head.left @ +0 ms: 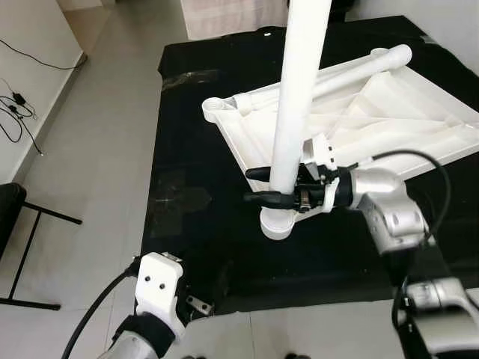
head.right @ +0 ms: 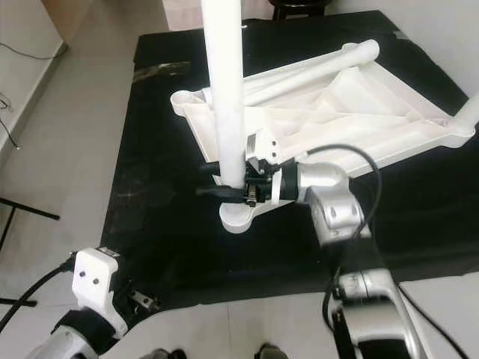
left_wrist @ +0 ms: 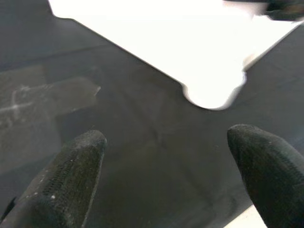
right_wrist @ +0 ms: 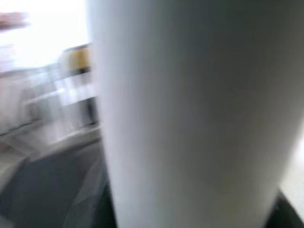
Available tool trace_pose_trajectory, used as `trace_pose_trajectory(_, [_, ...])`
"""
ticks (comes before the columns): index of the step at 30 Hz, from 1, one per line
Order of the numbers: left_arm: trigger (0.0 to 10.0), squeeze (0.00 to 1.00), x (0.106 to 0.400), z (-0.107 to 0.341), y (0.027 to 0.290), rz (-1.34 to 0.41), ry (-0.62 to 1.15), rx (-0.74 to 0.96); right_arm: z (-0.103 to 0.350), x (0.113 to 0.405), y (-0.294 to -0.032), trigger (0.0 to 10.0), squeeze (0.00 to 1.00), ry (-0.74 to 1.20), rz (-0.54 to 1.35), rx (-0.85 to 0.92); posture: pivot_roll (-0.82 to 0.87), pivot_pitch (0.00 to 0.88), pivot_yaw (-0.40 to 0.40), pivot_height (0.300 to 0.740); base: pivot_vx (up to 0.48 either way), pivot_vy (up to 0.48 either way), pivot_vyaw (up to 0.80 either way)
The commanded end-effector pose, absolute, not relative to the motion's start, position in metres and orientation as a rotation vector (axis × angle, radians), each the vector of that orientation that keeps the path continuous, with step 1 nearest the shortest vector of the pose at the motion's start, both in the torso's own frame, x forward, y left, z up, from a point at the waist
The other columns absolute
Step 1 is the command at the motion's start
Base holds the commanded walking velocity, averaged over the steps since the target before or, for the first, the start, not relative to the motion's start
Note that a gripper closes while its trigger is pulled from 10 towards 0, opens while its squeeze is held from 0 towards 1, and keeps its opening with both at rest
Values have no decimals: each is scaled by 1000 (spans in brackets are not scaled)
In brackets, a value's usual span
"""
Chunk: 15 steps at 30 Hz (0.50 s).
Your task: Building children table
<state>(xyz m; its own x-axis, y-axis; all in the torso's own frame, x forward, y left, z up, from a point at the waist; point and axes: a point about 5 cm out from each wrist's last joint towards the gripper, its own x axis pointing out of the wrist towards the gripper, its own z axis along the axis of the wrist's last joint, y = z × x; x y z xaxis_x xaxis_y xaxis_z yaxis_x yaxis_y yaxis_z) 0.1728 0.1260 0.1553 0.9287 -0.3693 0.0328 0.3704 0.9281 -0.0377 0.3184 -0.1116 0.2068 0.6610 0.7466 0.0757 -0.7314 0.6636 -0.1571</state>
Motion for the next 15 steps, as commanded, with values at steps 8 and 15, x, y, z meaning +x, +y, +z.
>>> trace_pose_trajectory(8, [10000, 0, 179, 152, 129, -401, -19, -35, 158, 296, -119, 0, 0, 112, 465, -140, -25, 200, 46, 740, 0, 0, 0])
trace_pose_trajectory(15, [10000, 0, 182, 151, 130, -367, -25, -31, 167, 296, -89, 10000, 1000, 74, 656, -100, -26, 183, 49, 740, 0, 0, 0])
